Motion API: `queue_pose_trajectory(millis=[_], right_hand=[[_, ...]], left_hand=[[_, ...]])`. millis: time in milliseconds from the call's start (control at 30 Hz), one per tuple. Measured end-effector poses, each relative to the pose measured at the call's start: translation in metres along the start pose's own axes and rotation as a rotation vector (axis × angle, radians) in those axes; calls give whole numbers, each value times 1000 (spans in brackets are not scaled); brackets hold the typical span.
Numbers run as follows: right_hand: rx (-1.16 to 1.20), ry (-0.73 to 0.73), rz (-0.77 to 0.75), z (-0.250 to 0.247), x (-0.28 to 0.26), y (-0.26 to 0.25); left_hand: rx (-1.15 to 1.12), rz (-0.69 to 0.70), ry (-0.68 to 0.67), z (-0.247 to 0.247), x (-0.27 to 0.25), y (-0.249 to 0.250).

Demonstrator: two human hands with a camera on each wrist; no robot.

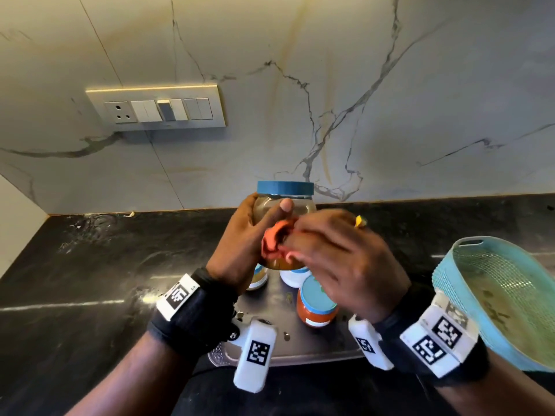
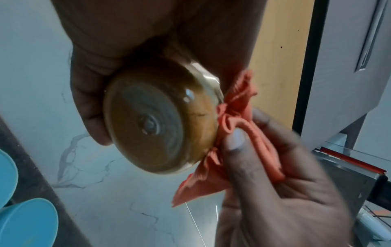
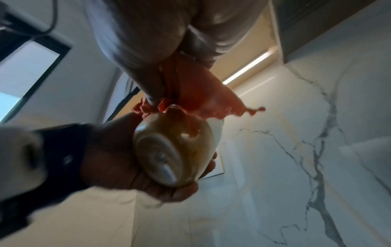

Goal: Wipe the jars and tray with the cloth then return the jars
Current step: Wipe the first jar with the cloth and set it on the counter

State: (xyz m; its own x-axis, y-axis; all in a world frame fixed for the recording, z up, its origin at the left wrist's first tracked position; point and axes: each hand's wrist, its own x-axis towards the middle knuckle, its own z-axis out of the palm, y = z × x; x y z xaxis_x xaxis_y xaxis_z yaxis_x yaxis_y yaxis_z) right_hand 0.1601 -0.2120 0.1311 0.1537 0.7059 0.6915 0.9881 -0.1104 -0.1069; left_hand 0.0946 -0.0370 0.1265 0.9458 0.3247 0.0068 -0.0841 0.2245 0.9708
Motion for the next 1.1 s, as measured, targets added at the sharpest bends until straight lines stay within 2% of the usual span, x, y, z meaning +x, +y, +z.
queue_pose_trajectory(millis=[100, 167, 233, 300, 367, 433, 533, 600, 767, 900, 1000, 1100], right_hand=[[70, 135, 217, -8, 10, 19], [81, 168, 257, -10, 12, 21], [85, 148, 178, -9, 7, 11], [105, 63, 52, -5, -2, 0], [99, 0, -9, -3, -8, -1], [117, 50, 71, -5, -5, 8], [223, 215, 297, -10, 8, 23], [238, 235, 324, -7, 7, 18], [165, 85, 73, 3, -14, -7], [88, 13, 20, 0, -11, 5], [27, -56, -62, 1, -11, 1], [-55, -81, -138, 5, -10, -11]], left_hand=[[-11, 35, 27, 7, -2, -3], [-39, 52, 41, 10, -2, -1], [-98, 52, 59, 10, 0, 4], [-111, 46, 66, 7, 1, 6], [-90, 23, 69, 3, 0, 4], [-97, 1, 39, 3, -1, 2], [-112, 5, 12, 6, -3, 1], [-146, 6, 16, 6, -2, 3], [-262, -85, -20, -3, -4, 3], [-281, -124, -40, -6, -6, 2], [-138, -107, -35, -10, -2, 6], [77, -20, -65, -9, 2, 1]])
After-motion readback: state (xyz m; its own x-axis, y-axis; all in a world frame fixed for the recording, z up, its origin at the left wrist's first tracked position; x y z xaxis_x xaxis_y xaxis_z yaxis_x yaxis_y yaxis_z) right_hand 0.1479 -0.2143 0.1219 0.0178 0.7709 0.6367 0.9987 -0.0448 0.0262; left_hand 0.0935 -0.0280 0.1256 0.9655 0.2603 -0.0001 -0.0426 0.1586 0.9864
